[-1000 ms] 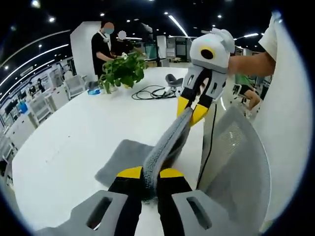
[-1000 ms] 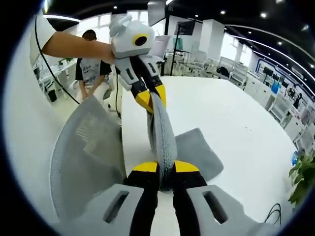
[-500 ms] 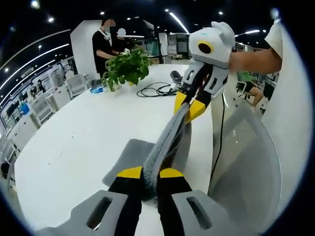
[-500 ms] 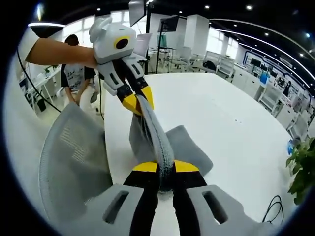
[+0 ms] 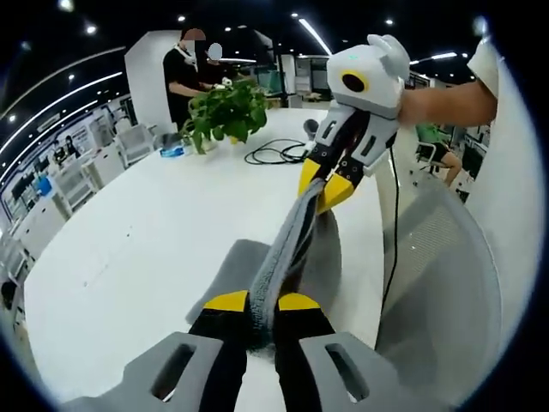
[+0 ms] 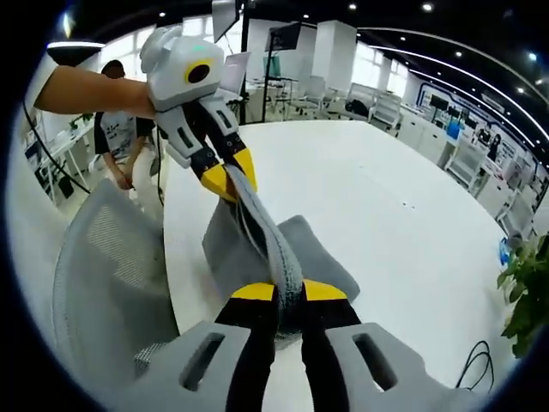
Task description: Fold the towel on the table until its edges align and the towel forms a compact rectangular stack.
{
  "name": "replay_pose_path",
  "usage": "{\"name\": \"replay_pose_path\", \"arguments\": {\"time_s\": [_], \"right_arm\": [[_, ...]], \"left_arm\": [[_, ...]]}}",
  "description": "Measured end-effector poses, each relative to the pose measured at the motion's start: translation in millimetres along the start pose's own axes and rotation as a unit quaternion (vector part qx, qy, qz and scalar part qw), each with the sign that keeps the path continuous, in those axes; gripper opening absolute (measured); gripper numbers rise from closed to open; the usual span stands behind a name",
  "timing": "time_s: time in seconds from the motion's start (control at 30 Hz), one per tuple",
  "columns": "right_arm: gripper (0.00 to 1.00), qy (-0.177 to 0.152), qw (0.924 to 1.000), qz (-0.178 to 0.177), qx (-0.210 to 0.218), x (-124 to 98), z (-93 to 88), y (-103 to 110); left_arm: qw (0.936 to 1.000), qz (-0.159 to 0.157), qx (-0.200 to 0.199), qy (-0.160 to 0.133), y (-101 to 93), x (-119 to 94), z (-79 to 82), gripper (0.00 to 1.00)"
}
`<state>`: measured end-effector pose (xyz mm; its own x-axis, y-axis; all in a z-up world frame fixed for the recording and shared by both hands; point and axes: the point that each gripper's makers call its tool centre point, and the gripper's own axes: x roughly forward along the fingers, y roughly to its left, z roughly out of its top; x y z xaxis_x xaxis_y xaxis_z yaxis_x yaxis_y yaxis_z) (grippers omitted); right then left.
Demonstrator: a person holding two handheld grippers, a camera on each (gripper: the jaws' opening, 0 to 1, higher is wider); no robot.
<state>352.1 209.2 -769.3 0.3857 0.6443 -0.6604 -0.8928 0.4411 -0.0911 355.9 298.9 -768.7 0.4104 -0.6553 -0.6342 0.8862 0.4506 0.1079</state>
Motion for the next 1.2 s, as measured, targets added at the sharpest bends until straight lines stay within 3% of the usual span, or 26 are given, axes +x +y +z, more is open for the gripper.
{"name": "replay_pose_path", "arguments": {"time_s": [0.5,0.67,1.2], "right_arm": [[0.08,0.030,0.9995,0.010,-0.008,27,-5.9,-11],[0.08,0.036,0.9992,0.013,-0.009,39,-10.6,-23],[0.08,0.053,0.9983,0.025,-0.002,58,-28.0,-33]], "left_arm": [[0.9998,-0.004,-0.016,0.015,14.5,19,-21.3,0.10],[0.9996,-0.006,-0.021,0.020,19.8,24,-25.4,0.10],[0.9990,-0.012,-0.029,0.031,23.7,41,-37.1,0.10]]}}
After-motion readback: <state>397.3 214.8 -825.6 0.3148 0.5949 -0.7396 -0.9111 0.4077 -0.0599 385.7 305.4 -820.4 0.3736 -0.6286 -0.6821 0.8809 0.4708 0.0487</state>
